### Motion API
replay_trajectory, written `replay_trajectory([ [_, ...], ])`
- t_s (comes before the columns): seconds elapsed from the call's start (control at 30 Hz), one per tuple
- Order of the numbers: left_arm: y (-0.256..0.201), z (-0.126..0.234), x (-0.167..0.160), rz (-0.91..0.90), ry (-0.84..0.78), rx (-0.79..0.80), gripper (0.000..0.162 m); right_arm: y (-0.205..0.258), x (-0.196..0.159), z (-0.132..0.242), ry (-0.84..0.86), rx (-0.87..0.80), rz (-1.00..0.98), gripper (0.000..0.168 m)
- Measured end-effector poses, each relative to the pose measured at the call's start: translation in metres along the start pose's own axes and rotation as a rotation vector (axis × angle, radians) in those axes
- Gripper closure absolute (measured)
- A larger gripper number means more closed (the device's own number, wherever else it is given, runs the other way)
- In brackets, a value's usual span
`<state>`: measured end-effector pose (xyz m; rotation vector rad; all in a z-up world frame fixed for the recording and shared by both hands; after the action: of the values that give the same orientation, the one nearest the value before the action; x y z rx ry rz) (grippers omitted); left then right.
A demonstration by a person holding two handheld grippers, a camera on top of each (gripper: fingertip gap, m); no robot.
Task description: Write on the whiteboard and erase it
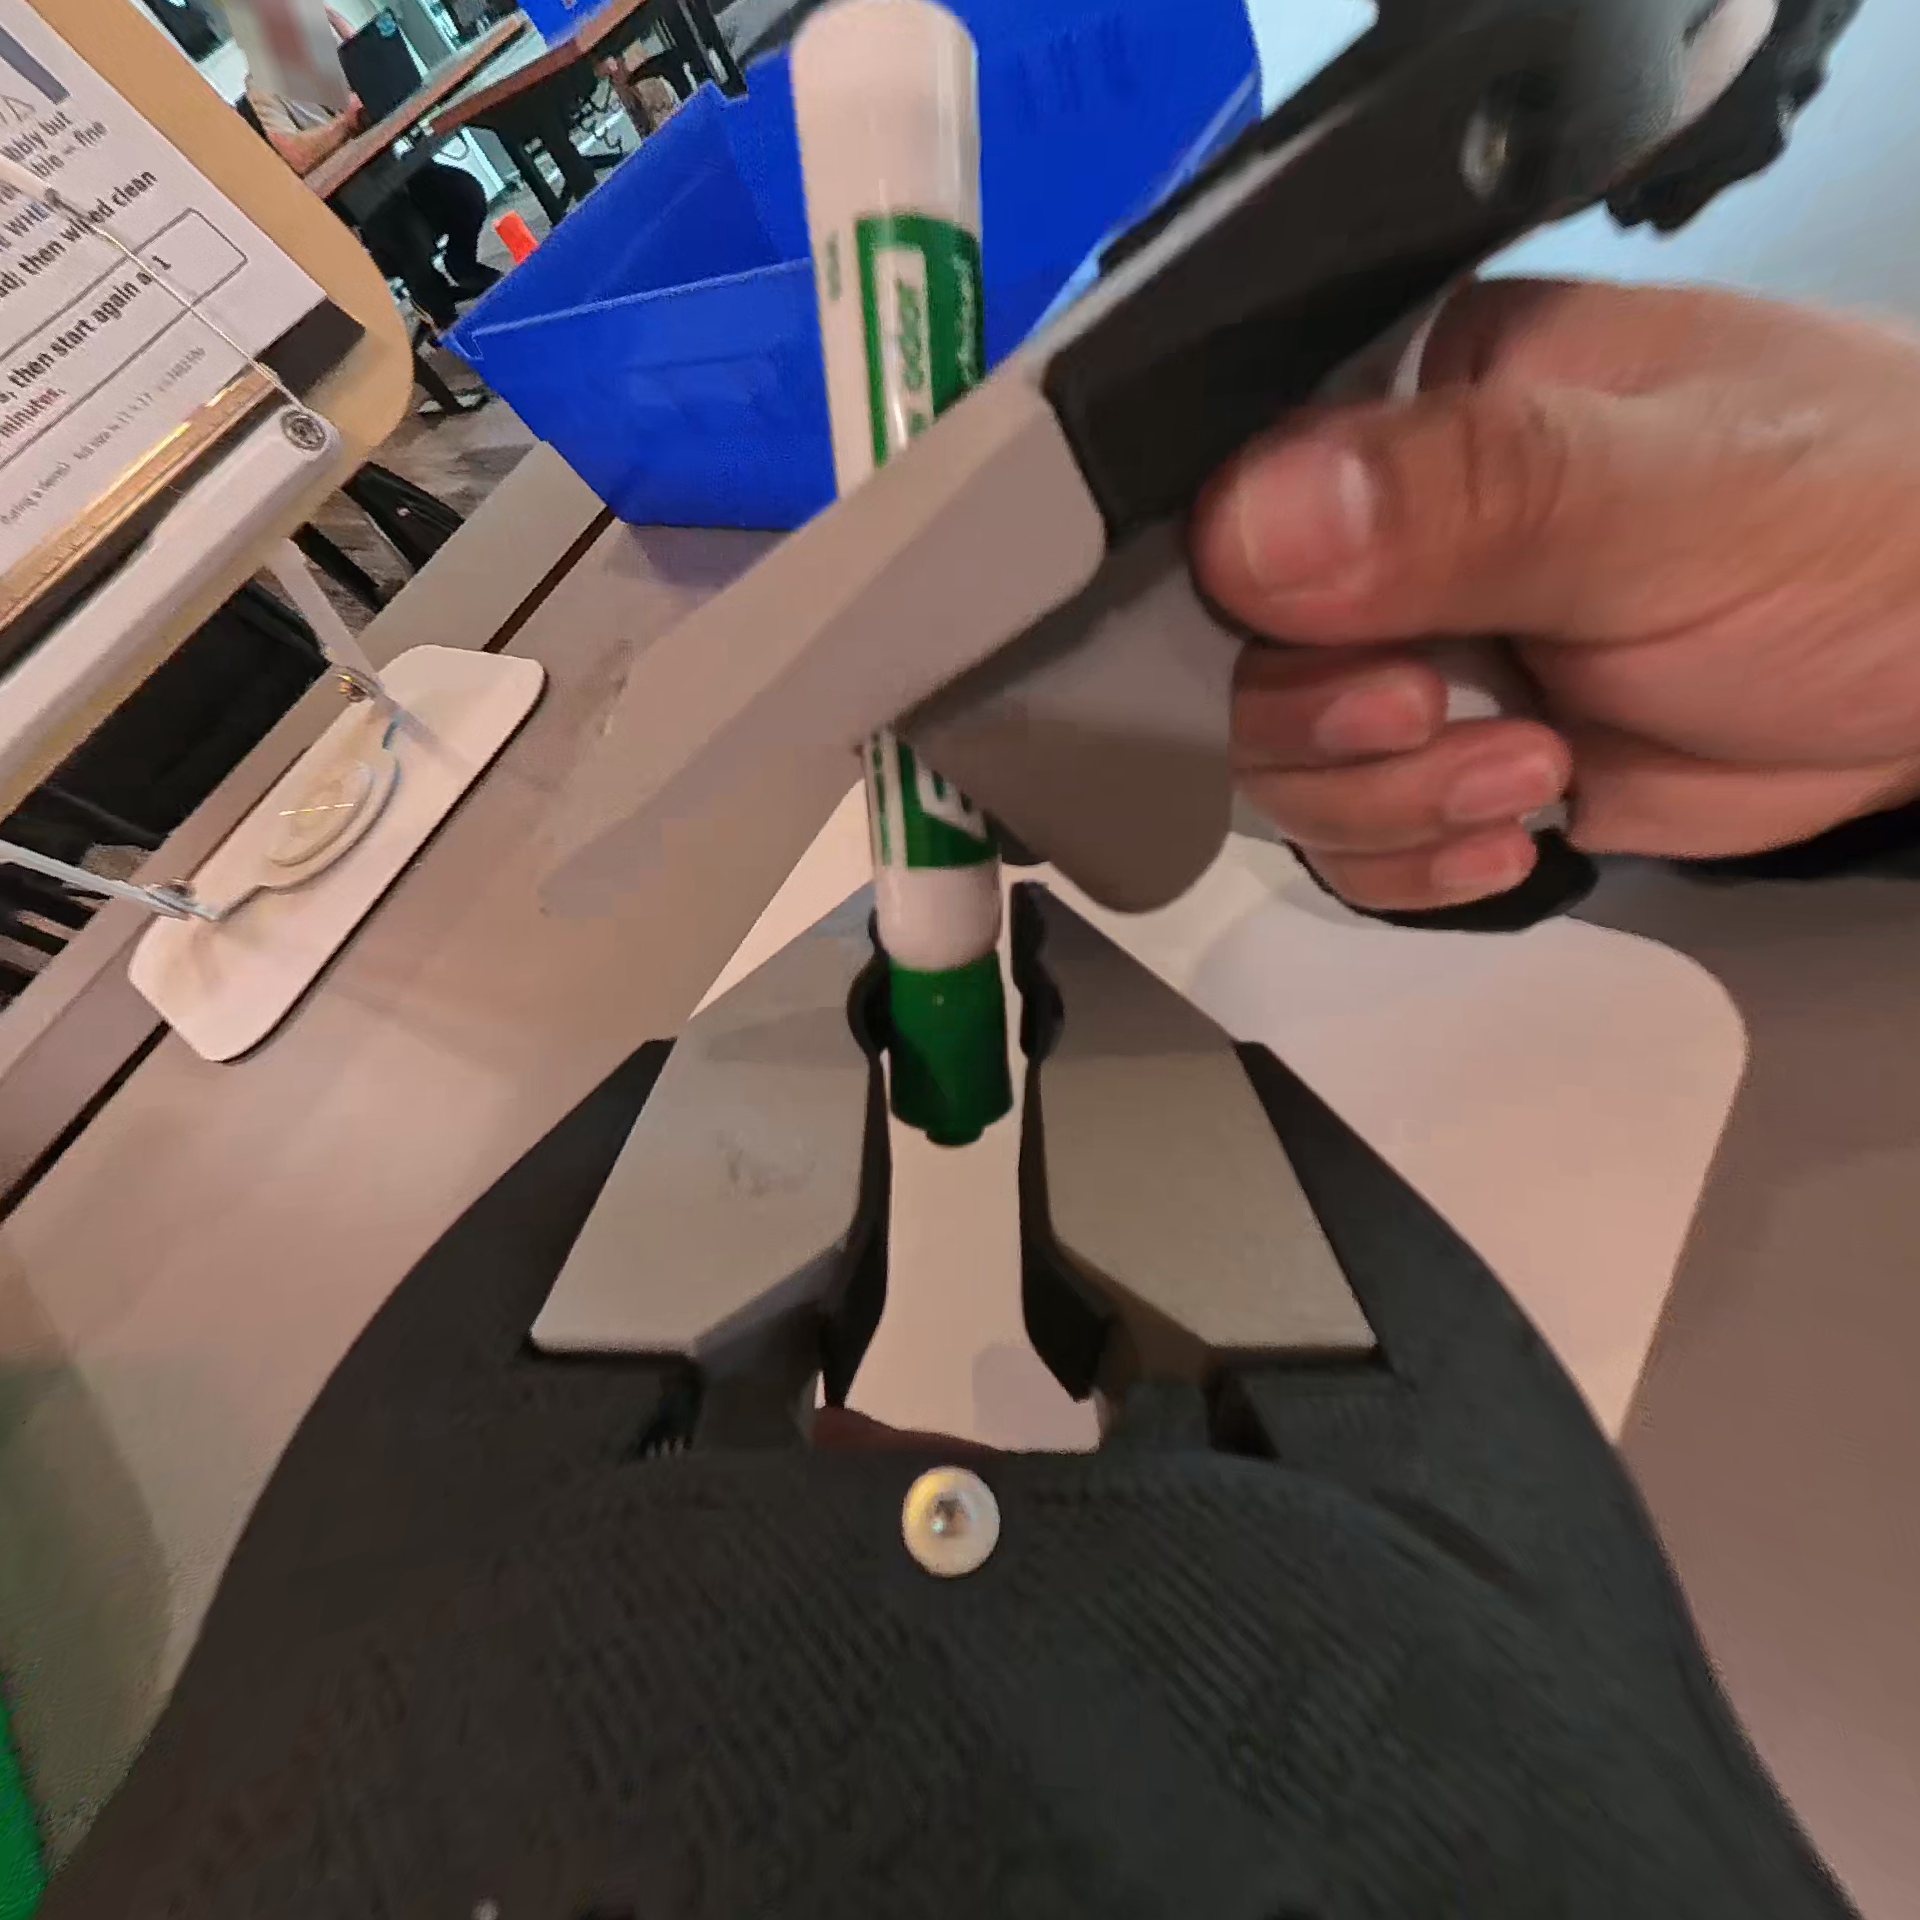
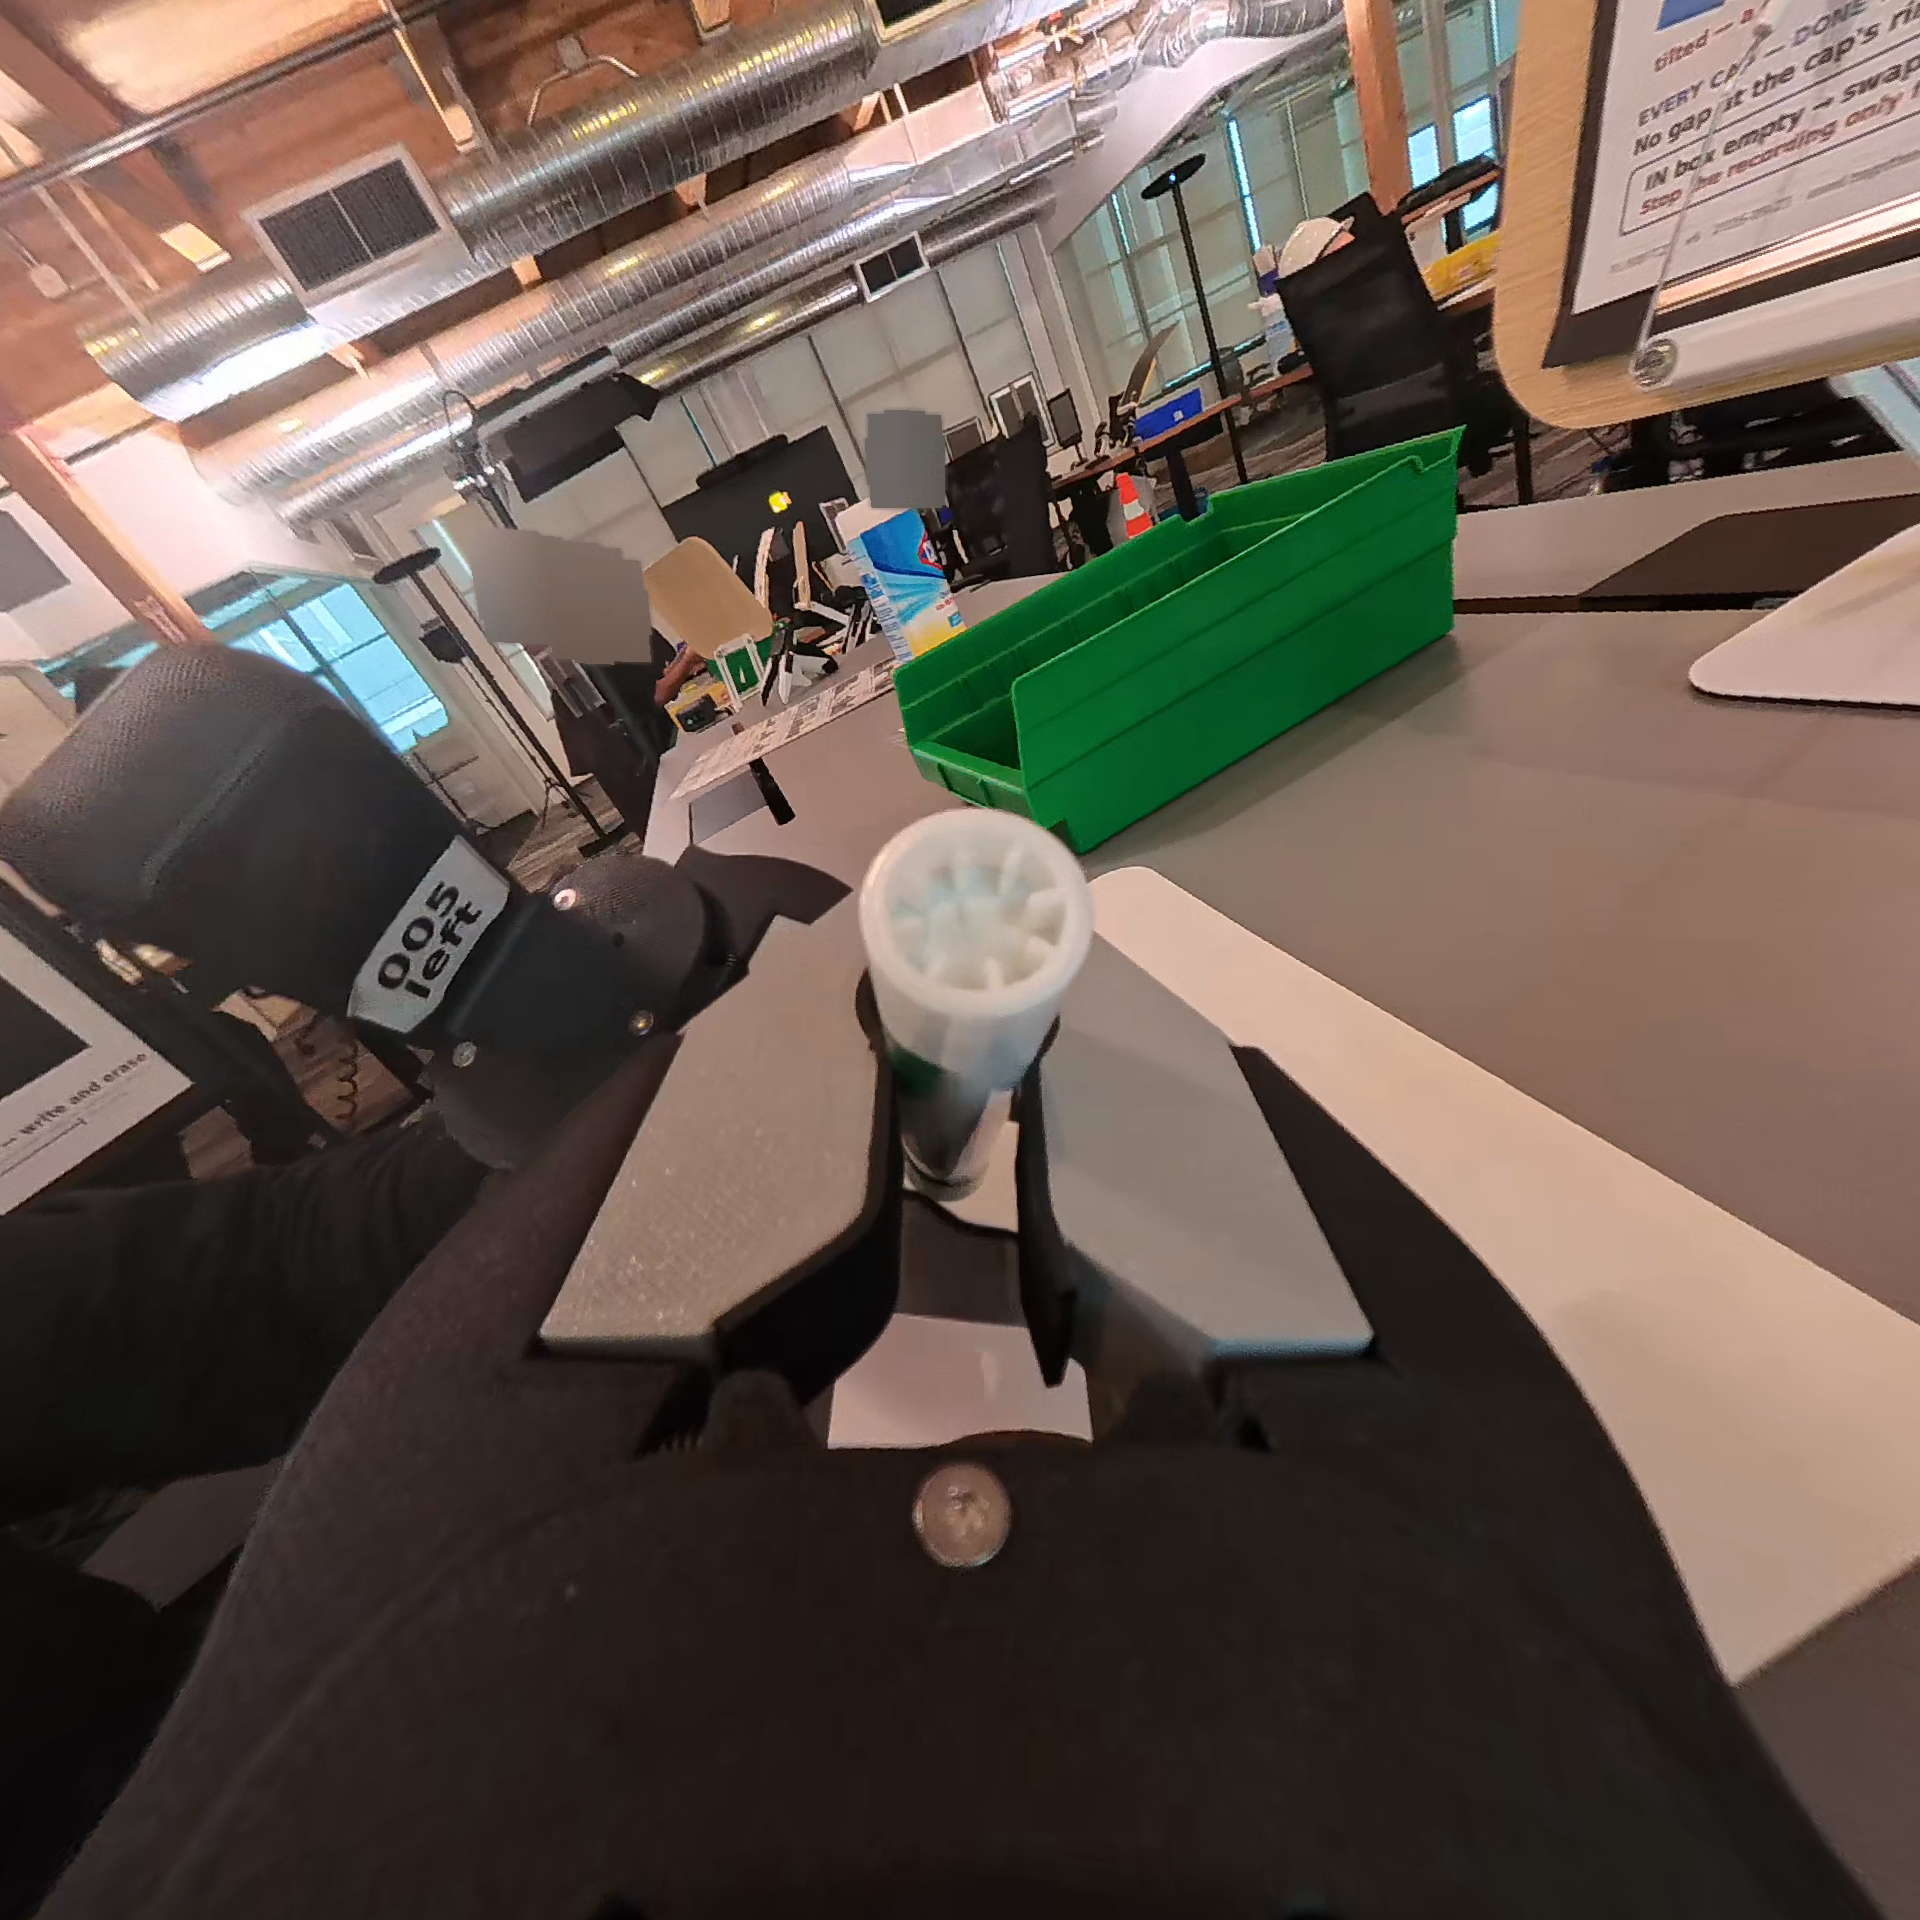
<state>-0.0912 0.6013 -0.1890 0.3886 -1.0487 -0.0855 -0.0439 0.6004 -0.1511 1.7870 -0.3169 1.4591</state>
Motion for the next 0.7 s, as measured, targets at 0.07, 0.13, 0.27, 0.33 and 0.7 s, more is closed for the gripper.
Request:
replay_trajectory([
  [0.07,0.0,0.0,0.002,0.027,-0.008,-0.008,0.143,0.001,0.001,0.0,-0.021,0.0,-0.005,0.154],
  [0.13,0.001,-0.001,0.002,0.022,-0.002,0.012,0.151,0.003,0.005,0.003,-0.055,0.017,-0.021,0.154],
  [0.27,0.001,-0.003,0.003,0.017,-0.001,0.025,0.152,0.007,0.001,-0.001,-0.02,0.007,0.015,0.153],
  [0.33,0.002,-0.004,0.001,0.002,0.014,0.037,0.153,0.01,-0.001,-0.002,-0.014,0.02,0.017,0.153],
  [0.7,-0.019,0.015,0.012,0.294,-0.074,-0.521,0.153,0.036,0.0,0.007,0.046,0.185,0.142,0.16],
])
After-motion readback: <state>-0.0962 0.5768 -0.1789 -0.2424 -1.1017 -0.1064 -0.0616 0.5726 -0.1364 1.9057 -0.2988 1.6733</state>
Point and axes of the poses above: each gripper's, where its closed fingertips meet, z back along the fingers, x out of its top, y = z × x across the jaws, the point moved 6 cm from there along z, back along the fingers, and after that the axes turned 3 degrees about -x, right-handed, at the moved point
